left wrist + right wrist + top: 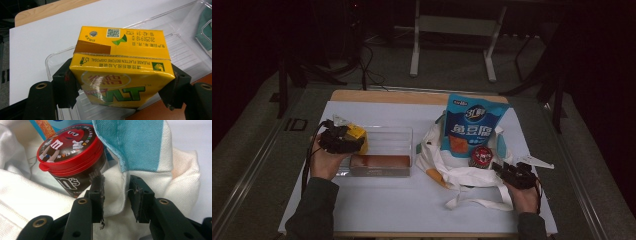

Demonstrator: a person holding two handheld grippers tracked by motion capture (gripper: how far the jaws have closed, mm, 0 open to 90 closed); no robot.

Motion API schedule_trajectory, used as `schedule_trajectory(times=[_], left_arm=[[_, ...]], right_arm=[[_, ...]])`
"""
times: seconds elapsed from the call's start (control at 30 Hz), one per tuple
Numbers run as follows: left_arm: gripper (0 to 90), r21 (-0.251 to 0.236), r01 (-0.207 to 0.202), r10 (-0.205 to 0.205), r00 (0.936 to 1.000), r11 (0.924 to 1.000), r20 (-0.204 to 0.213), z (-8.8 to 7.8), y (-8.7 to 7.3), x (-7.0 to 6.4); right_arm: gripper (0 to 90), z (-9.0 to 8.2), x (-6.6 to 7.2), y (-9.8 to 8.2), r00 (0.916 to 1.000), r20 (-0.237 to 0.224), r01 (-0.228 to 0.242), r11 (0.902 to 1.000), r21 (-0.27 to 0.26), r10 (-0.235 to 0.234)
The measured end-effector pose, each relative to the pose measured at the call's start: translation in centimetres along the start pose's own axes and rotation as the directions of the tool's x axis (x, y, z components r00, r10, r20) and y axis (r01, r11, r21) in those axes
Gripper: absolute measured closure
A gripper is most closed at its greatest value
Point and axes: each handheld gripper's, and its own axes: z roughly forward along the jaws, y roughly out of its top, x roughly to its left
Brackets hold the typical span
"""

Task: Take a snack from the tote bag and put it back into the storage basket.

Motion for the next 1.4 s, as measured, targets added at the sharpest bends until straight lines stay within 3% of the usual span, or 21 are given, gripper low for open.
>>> schedule_trajectory(times=[1.4], left_arm=[[27.8, 0.049, 0.046, -0.044, 0.9986, 0.9977, -0.029, 0.0, -2.5, 1.3]], right_arm=[[65.5, 0.0, 0.0, 0.0, 1.0000, -0.002, -0.002, 1.0000, -0.002, 0.002]])
